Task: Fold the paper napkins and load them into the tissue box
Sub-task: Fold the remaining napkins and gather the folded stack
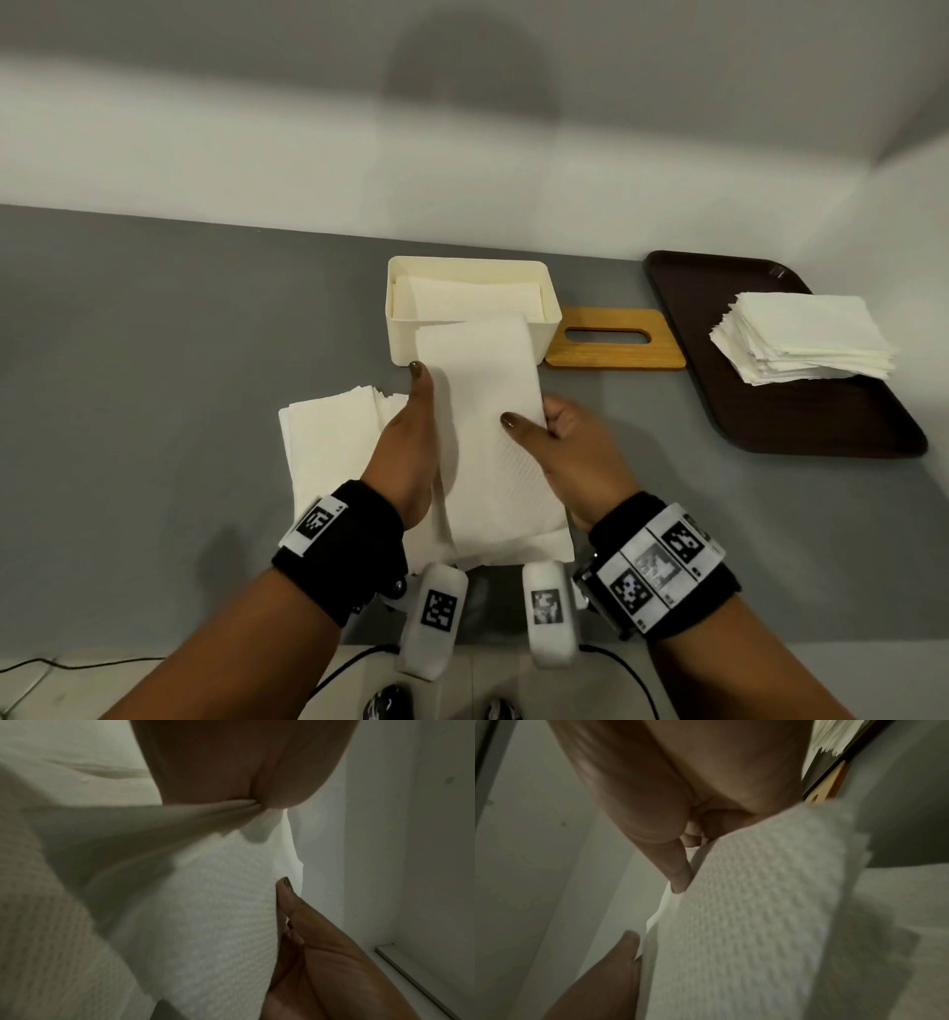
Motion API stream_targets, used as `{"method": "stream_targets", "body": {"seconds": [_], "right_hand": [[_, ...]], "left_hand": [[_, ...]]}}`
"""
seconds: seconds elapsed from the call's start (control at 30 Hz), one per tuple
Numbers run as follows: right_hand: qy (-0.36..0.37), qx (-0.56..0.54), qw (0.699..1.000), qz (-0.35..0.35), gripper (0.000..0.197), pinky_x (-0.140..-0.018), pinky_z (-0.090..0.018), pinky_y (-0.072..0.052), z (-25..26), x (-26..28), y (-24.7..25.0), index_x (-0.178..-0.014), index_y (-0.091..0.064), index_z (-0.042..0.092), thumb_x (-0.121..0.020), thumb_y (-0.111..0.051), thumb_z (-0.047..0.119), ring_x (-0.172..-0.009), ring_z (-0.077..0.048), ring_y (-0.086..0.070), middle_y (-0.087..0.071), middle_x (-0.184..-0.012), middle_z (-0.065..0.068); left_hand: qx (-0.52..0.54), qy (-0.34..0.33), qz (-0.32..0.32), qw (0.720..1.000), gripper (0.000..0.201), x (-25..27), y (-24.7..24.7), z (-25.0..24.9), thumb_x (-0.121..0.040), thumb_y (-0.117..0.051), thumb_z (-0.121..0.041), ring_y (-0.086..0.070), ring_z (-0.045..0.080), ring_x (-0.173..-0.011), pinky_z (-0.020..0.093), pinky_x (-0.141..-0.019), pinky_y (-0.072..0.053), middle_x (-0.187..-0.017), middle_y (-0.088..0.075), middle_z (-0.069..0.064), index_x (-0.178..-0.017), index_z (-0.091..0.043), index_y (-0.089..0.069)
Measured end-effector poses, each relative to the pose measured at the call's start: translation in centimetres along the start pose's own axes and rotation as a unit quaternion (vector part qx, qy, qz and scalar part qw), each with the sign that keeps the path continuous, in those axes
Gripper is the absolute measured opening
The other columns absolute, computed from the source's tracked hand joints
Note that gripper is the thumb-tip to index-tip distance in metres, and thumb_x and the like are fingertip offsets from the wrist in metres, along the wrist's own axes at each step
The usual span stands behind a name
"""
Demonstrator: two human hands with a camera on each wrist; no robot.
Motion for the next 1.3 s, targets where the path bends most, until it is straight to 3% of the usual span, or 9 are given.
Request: {"method": "stream_targets", "body": {"seconds": [0.1,0.27,0.43,0.57,0.73,0.87,1.0,1.13,1.3], "right_hand": [[0.008,0.012,1.000,-0.016,0.013,-0.088,-0.044,-0.057,-0.1,-0.1,-0.4,-0.103,-0.072,0.020,-0.092,-0.064,0.021,-0.094,-0.019,-0.072,-0.076,-0.099,-0.001],[0.005,0.104,0.989,-0.101,0.036,-0.085,-0.028,-0.051,0.0,-0.9,1.0,-0.121,-0.054,0.025,-0.092,-0.057,0.046,-0.100,-0.009,-0.060,-0.062,-0.111,0.008],[-0.049,-0.001,0.999,0.014,0.031,-0.084,-0.016,-0.043,-0.8,-1.3,-1.7,-0.121,-0.050,0.031,-0.098,-0.041,0.049,-0.100,0.009,-0.053,-0.059,-0.108,0.023],[-0.050,-0.027,0.998,0.031,0.042,-0.088,-0.029,-0.052,-1.3,-2.1,-2.4,-0.123,-0.056,0.024,-0.091,-0.056,0.051,-0.105,-0.008,-0.065,-0.069,-0.114,0.008],[-0.090,0.000,0.988,0.123,0.033,-0.093,-0.043,-0.055,-3.3,-2.2,-2.5,-0.113,-0.068,0.010,-0.082,-0.076,0.015,-0.101,-0.022,-0.071,-0.075,-0.108,-0.005],[-0.125,-0.025,0.987,0.099,0.031,-0.093,-0.051,-0.055,-4.3,-3.6,-0.1,-0.110,-0.067,0.006,-0.081,-0.076,0.013,-0.100,-0.028,-0.072,-0.076,-0.105,-0.009],[-0.123,-0.149,0.980,0.044,0.033,-0.068,-0.038,-0.060,-3.2,-6.3,2.9,-0.122,-0.060,0.011,-0.090,-0.064,0.014,-0.095,-0.026,-0.072,-0.074,-0.108,-0.008],[-0.101,-0.213,0.971,0.025,0.032,-0.065,-0.034,-0.060,-1.4,-9.4,3.8,-0.122,-0.060,0.016,-0.090,-0.061,0.008,-0.100,-0.024,-0.071,-0.072,-0.115,-0.006],[-0.038,-0.159,0.986,-0.026,0.018,-0.059,-0.030,-0.061,1.7,-13.4,4.9,-0.096,-0.062,0.012,-0.088,-0.060,-0.003,-0.075,-0.016,-0.072,-0.076,-0.082,0.000]], "left_hand": [[0.009,-0.024,0.025,0.999,0.064,-0.3,-0.5,0.1,-0.095,-0.028,-0.064,-0.050,0.018,-0.131,0.030,-0.106,-0.035,-0.139,-0.057,-0.007,-0.146,-0.027,-0.041],[0.049,-0.064,0.047,0.996,0.034,-1.0,-0.5,0.1,-0.101,-0.044,-0.043,-0.066,0.012,-0.112,0.042,-0.109,-0.043,-0.117,-0.072,-0.011,-0.129,-0.029,-0.058],[0.066,-0.085,0.062,0.992,0.038,-1.4,-1.2,-0.6,-0.100,-0.048,-0.040,-0.065,0.013,-0.115,0.040,-0.106,-0.046,-0.123,-0.070,-0.008,-0.134,-0.026,-0.056],[0.083,-0.107,0.053,0.989,0.033,-2.2,-1.0,-1.4,-0.102,-0.048,-0.028,-0.067,0.022,-0.112,0.044,-0.101,-0.050,-0.121,-0.071,0.003,-0.131,-0.018,-0.058],[0.113,-0.134,0.036,0.984,0.031,-3.5,0.7,-2.8,-0.102,-0.049,-0.024,-0.067,0.026,-0.112,0.044,-0.094,-0.054,-0.122,-0.069,0.008,-0.130,-0.014,-0.058],[0.082,-0.149,0.030,0.985,0.025,-5.1,3.1,-4.3,-0.100,-0.052,-0.017,-0.070,0.022,-0.100,0.038,-0.078,-0.059,-0.115,-0.072,0.005,-0.123,-0.019,-0.062],[0.020,-0.104,0.007,0.994,0.011,-7.1,5.0,-4.7,-0.095,-0.060,-0.013,-0.069,0.022,-0.077,0.030,-0.066,-0.060,-0.097,-0.069,0.008,-0.105,-0.018,-0.062],[0.036,-0.103,-0.018,0.994,0.013,-9.3,5.6,-5.5,-0.094,-0.061,-0.009,-0.072,0.024,-0.074,0.023,-0.059,-0.057,-0.099,-0.068,0.013,-0.106,-0.004,-0.058],[0.065,-0.129,-0.055,0.988,0.006,-11.7,6.3,-7.5,-0.094,-0.062,-0.011,-0.065,0.018,-0.074,0.021,-0.062,-0.058,-0.092,-0.065,0.006,-0.096,-0.008,-0.058]]}}
Point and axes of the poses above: each hand's wrist, its own x-axis away from the middle knuckle, its own y-axis out of the back of the hand, z = x × y, the point moved 9 cm from there along -x, towards the middle knuckle
